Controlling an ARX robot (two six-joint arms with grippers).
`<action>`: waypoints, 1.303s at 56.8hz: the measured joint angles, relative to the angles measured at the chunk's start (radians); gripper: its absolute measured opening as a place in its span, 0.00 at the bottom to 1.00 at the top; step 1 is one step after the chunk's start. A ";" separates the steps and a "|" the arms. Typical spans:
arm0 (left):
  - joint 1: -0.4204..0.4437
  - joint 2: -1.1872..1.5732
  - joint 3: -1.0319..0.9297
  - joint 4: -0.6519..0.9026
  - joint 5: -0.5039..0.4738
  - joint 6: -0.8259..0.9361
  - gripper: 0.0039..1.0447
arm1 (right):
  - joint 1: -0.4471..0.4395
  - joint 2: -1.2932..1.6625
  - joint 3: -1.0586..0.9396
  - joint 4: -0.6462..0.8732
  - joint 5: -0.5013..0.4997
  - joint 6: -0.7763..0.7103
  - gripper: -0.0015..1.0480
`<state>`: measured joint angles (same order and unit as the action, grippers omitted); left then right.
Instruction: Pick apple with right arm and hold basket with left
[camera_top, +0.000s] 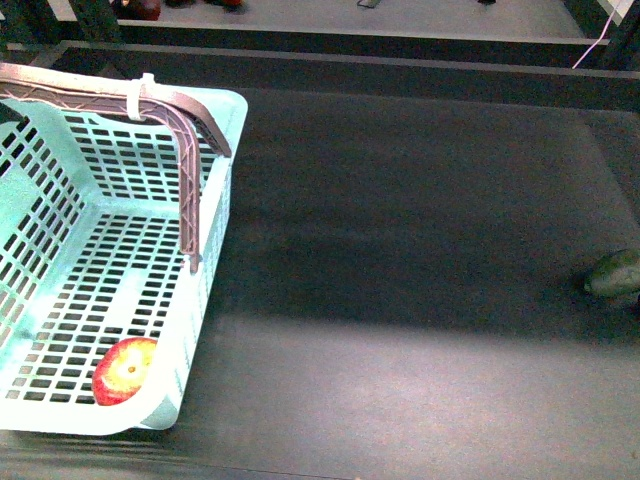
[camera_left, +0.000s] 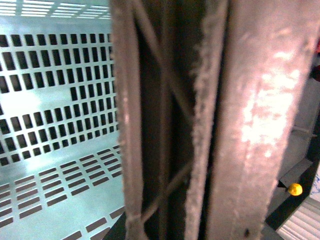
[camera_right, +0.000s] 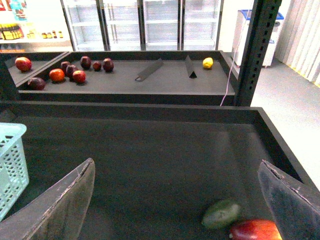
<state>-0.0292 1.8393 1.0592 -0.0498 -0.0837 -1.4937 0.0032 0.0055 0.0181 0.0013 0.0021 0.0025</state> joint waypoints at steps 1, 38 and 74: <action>0.000 0.000 0.000 -0.010 0.000 -0.002 0.14 | 0.000 0.000 0.000 0.000 0.000 0.000 0.92; 0.010 -0.233 -0.021 -0.208 0.036 0.005 0.94 | 0.000 0.000 0.000 0.000 0.000 0.000 0.92; 0.025 -0.491 -0.521 0.724 0.084 1.069 0.57 | 0.000 0.000 0.000 0.000 0.000 0.000 0.92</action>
<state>-0.0044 1.3479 0.5381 0.6746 0.0002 -0.4252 0.0032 0.0055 0.0181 0.0013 0.0017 0.0025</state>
